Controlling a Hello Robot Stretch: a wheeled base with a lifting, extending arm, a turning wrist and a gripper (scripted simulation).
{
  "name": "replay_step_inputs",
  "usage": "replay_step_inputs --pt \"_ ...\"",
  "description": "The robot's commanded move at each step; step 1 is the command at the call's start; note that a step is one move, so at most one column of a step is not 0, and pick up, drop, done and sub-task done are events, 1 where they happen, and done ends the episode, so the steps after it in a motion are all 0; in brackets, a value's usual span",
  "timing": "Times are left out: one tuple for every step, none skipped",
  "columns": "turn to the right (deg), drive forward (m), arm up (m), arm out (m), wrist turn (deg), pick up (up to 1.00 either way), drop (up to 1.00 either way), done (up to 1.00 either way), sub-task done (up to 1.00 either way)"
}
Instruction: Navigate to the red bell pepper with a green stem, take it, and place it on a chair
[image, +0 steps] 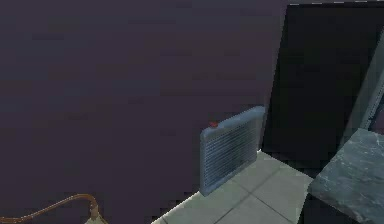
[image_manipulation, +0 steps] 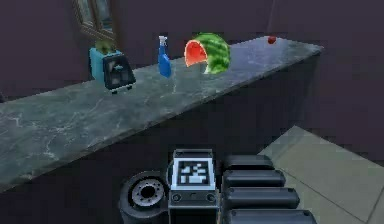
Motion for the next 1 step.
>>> replay_step_inputs --pt "0.0 0.55 0.0 0.0 0.0 0.0 0.0 0.0 0.0"
